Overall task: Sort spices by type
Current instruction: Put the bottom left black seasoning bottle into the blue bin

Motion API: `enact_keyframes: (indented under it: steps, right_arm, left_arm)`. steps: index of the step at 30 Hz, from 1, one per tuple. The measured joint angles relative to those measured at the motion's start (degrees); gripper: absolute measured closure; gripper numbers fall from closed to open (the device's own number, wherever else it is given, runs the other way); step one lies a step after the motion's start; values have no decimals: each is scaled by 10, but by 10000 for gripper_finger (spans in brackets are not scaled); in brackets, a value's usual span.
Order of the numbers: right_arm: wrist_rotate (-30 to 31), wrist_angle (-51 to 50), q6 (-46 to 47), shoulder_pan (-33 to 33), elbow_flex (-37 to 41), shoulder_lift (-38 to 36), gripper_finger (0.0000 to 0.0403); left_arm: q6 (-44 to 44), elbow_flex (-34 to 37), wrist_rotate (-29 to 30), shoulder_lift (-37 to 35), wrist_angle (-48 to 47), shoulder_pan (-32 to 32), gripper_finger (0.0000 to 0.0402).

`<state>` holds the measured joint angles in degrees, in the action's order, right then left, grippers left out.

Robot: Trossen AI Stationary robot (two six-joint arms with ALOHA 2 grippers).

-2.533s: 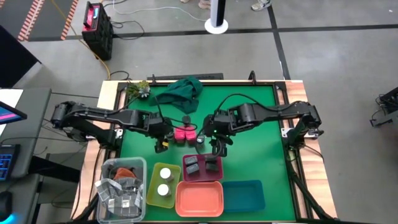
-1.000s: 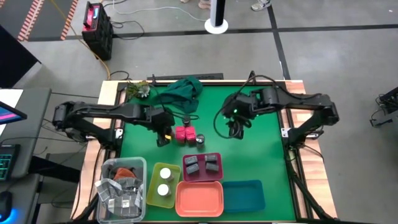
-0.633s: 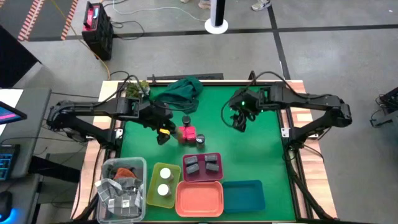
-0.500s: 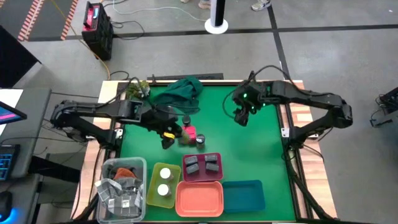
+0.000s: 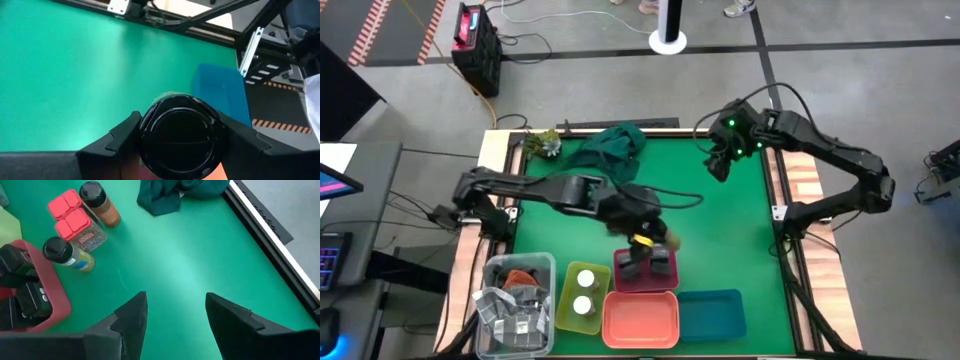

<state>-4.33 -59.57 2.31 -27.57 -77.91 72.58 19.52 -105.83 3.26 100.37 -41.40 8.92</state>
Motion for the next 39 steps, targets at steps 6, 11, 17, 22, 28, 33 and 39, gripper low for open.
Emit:
enact_keyframes:
  steps: [6, 11, 17, 22, 28, 33, 39]
  right_arm:
    - [-1, -16, -30, -28, 0, -3, 175]
    - [-2, -24, -55, -72, 0, -7, 175]
    - [-4, -38, -58, -105, 0, -23, 175]
    - [-4, -52, -62, -146, 0, -51, 175]
    - [-16, -51, -50, -177, 0, -89, 175]
    - [-21, -37, -34, -178, 0, -92, 175]
    - [-23, -36, -9, -144, 0, -83, 175]
  left_arm:
    - [18, -53, -1, 49, 13, 20, 195]
    - [44, -77, -2, 76, 36, 32, 194]
    - [65, -90, 0, 89, 71, 39, 194]
    - [75, -90, -2, 101, 122, 39, 194]
    - [89, -90, -49, 125, 123, 42, 194]
    - [84, -91, -88, 165, 123, 45, 194]
    - [80, -96, -150, 209, 140, 45, 194]
